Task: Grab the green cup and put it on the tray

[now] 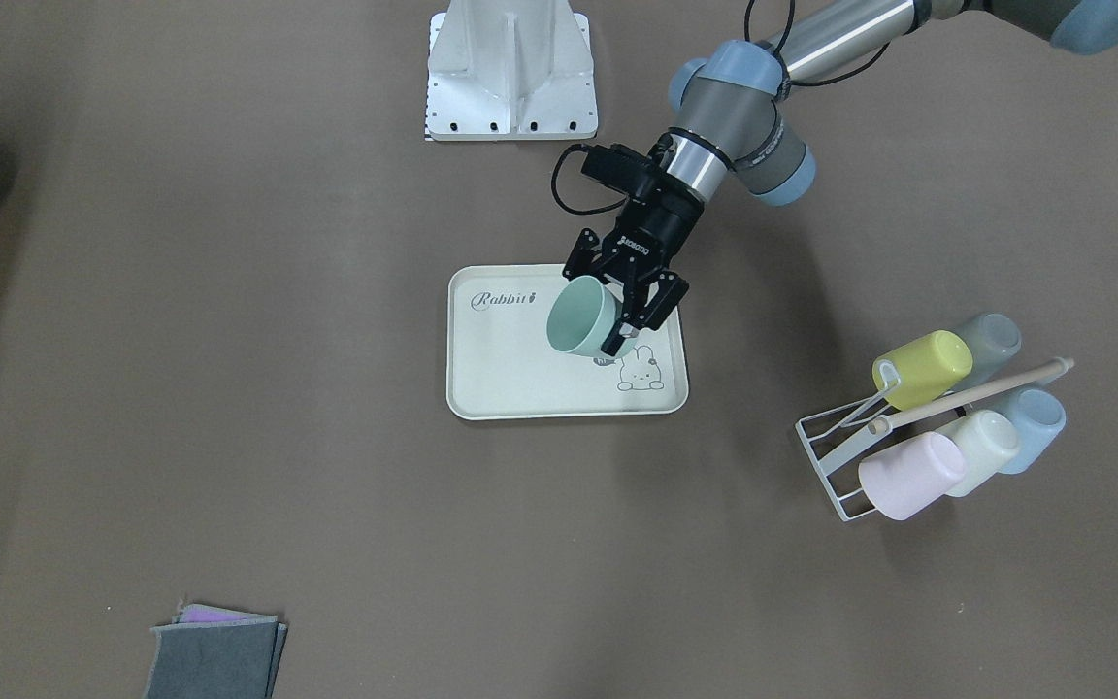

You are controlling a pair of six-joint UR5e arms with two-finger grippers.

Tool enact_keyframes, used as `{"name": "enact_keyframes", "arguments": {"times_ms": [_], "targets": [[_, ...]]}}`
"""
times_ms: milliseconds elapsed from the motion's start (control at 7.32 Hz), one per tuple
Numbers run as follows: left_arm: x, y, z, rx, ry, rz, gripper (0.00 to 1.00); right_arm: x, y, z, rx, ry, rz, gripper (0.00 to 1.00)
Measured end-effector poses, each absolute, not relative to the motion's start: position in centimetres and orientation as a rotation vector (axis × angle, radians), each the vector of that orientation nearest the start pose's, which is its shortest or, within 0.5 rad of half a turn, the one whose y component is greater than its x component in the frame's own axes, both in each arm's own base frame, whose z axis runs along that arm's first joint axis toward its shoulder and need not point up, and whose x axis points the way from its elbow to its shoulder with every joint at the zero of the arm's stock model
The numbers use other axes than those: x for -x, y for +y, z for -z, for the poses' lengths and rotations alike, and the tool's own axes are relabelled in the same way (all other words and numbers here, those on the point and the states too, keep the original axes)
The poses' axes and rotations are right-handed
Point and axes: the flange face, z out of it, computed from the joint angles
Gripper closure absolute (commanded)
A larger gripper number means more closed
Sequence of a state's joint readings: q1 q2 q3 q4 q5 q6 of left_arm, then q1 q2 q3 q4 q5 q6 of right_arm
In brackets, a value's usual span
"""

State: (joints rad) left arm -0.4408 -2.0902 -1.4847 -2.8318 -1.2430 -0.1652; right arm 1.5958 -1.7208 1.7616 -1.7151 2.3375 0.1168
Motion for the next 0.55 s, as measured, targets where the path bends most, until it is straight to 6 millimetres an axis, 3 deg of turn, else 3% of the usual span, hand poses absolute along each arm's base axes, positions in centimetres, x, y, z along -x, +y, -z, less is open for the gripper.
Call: {"name": "enact_keyframes", "arguments": {"times_ms": [273, 547], "targets": [[-53.5, -41.3, -27.1, -1.522, 1.015, -0.414, 0.98, -7.5, -41.7, -65.0, 0.134, -0.757, -0.175, 0.0], [-54.6, -40.6, -30.4, -1.501, 1.173, -0.387, 0.98, -7.6, -41.5, -65.2, 0.137, -0.747, -0.175, 0.0]]}}
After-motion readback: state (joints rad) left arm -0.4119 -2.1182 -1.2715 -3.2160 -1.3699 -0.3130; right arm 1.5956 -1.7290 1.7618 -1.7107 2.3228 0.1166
